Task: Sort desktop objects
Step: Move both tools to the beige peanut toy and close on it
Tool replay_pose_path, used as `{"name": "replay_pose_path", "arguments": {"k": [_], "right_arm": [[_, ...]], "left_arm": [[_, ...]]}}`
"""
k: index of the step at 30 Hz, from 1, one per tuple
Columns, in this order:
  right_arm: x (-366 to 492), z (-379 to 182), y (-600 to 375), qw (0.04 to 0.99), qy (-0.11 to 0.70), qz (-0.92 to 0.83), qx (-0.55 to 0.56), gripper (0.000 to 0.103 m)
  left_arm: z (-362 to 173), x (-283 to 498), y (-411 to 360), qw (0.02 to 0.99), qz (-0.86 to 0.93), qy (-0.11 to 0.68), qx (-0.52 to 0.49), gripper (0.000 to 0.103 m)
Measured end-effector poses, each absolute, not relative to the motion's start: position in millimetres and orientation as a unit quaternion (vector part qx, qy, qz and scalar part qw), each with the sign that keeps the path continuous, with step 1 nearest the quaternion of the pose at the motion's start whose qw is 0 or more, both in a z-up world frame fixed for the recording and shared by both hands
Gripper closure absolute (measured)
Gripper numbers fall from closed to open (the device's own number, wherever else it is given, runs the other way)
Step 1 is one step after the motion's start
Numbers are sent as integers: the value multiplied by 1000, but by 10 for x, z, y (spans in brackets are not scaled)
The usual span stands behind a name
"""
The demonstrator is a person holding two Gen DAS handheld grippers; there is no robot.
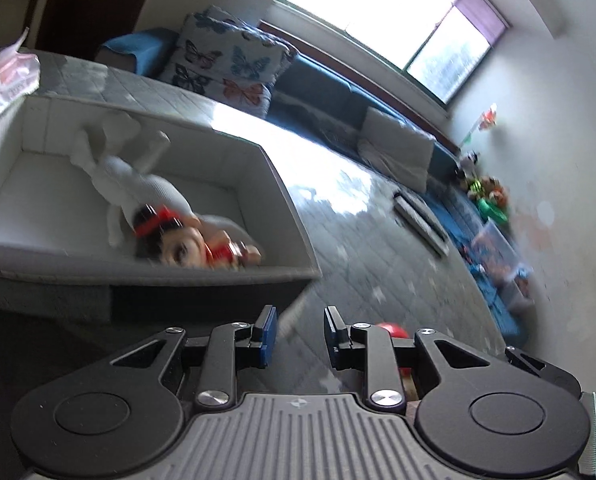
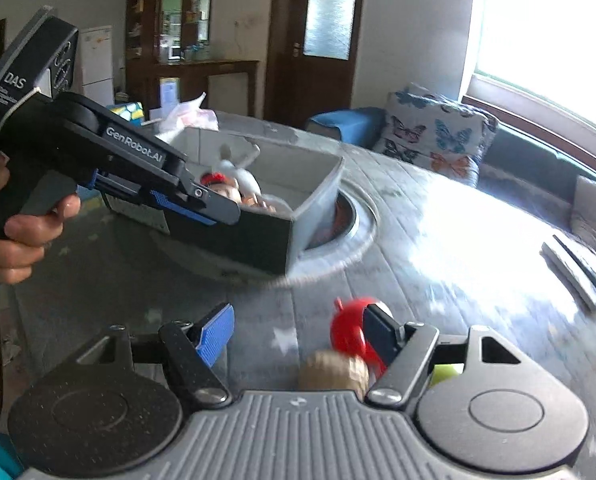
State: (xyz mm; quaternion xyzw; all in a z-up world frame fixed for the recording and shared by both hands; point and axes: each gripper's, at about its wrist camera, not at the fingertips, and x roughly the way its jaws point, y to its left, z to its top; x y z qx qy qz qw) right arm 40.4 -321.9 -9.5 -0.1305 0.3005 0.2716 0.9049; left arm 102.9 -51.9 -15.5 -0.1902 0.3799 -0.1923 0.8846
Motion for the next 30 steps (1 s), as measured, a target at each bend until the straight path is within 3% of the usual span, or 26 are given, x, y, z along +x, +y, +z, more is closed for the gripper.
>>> {"name": "replay_pose_path", "arguments": {"k": [13,21,26,30], "right_arm": [[264,-362,-3458,915,324,223,-96,33],[254,-492,-3530,914,336,219,-66,46],[275,-503,-3552,914,338,217,-57,47],[309,-533,-3564,913,341,218,-51,54]], "left_arm": [[-426,938,-968,841,-246,445,-185,73],[-475,968,-1204,823,-282,454,-189,71],[-537,1028,-1261,814,-287,462,-203,71],[-574,1055,-1274,809,-291,464,-213,68]]}}
